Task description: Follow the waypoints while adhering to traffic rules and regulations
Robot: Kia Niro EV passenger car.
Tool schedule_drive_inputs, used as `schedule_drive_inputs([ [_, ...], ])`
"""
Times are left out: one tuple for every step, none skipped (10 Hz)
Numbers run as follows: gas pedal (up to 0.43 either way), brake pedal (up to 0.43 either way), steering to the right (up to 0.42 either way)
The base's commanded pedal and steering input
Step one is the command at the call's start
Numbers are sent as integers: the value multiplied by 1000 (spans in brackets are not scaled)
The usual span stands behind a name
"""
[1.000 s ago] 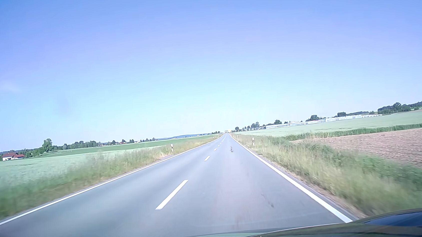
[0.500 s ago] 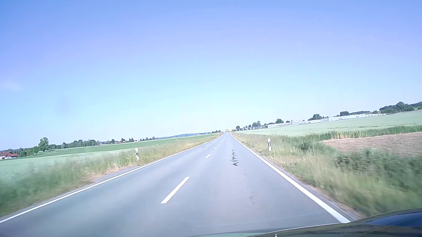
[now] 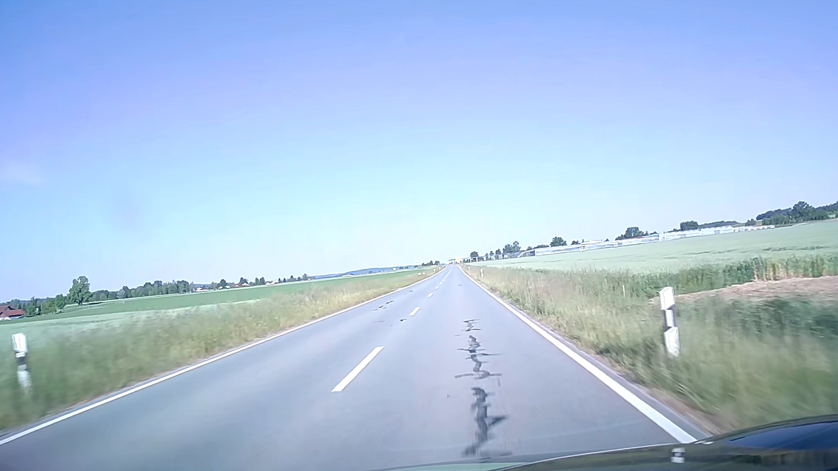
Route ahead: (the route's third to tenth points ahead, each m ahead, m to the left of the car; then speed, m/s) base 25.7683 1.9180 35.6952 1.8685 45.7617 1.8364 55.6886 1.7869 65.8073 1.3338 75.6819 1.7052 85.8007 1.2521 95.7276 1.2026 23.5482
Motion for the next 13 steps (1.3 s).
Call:
schedule_drive_inputs([
  [177,0,-3],
  [177,0,-3],
  [189,0,-3],
  [189,0,-2],
  [197,0,-2],
  [220,0,-2],
  [220,0,-2],
  [228,0,-2],
  [228,0,-1],
  [228,0,-2],
  [228,0,-2],
  [220,0,-2],
  [189,0,-1],
])
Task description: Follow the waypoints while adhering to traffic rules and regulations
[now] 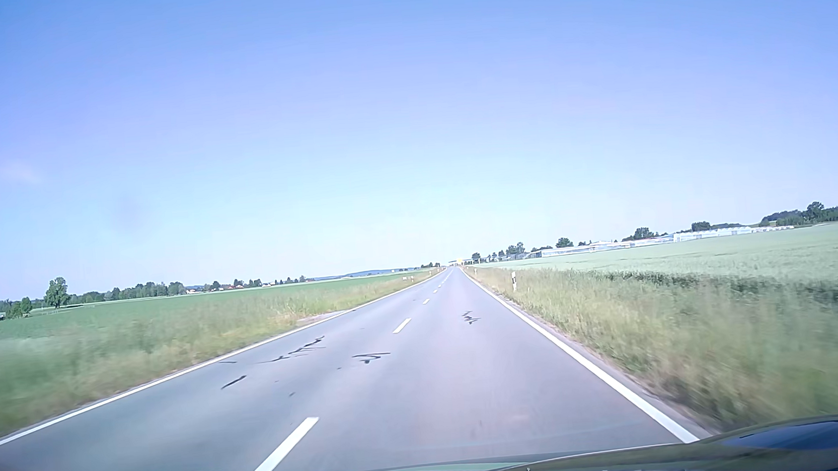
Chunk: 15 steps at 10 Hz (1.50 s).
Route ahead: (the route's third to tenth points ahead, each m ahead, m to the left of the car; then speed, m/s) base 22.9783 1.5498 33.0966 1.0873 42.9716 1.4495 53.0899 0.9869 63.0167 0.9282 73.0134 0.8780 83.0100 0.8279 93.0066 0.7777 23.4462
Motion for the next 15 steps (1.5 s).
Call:
schedule_drive_inputs([
  [189,0,-1],
  [189,0,-1],
  [189,0,-2],
  [189,0,-1],
  [189,0,-1],
  [189,0,-1],
  [197,0,-1],
  [197,0,-1],
  [197,0,-1],
  [209,0,-1],
  [197,0,-1],
  [189,0,-1],
  [189,0,-1],
  [189,0,-1],
  [189,0,-1],
])
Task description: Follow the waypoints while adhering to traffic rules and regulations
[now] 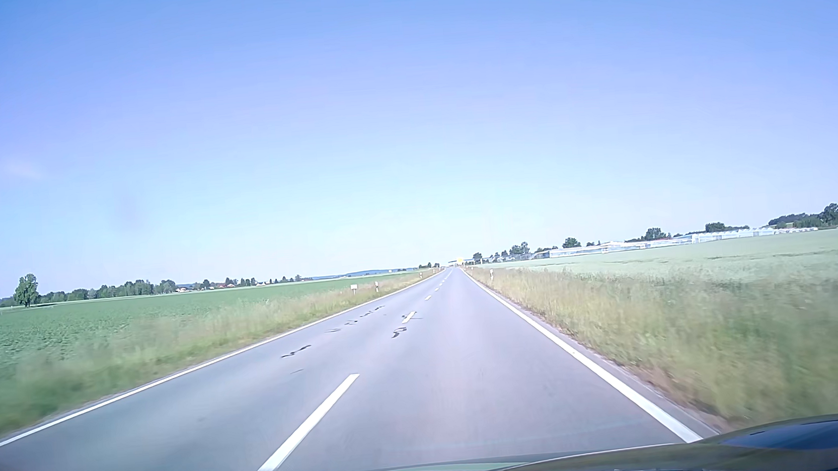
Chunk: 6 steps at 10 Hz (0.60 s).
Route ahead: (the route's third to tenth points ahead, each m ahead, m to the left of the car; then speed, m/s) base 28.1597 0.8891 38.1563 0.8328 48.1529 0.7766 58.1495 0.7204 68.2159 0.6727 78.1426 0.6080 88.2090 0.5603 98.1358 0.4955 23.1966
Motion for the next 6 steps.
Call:
schedule_drive_inputs([
  [197,0,-1],
  [209,0,-1],
  [228,0,-1],
  [240,0,-1],
  [240,0,-1],
  [240,0,-1],
])
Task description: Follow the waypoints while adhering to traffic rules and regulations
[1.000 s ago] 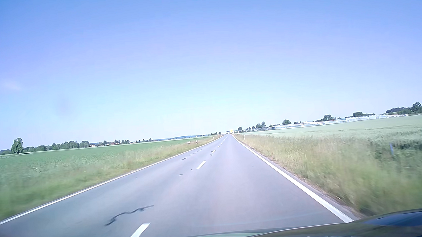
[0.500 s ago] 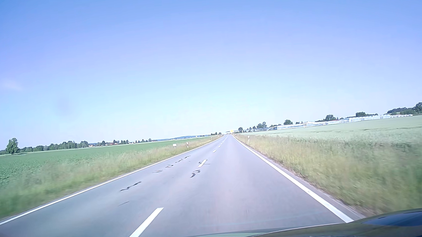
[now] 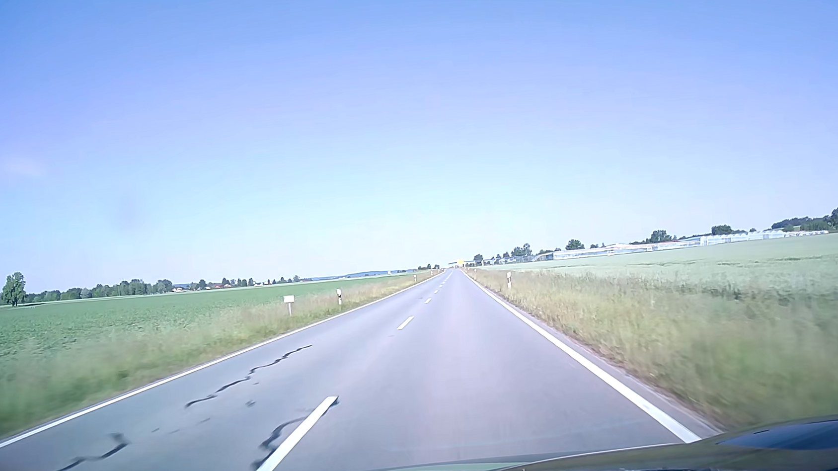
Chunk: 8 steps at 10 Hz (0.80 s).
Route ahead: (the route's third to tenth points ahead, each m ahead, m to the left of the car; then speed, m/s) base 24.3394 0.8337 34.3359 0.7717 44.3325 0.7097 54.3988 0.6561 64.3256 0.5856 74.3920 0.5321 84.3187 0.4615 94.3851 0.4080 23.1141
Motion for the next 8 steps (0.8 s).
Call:
schedule_drive_inputs([
  [240,0,-1],
  [240,0,-1],
  [248,0,-1],
  [248,0,-1],
  [248,0,0],
  [260,0,0],
  [260,0,0],
  [260,0,0],
])
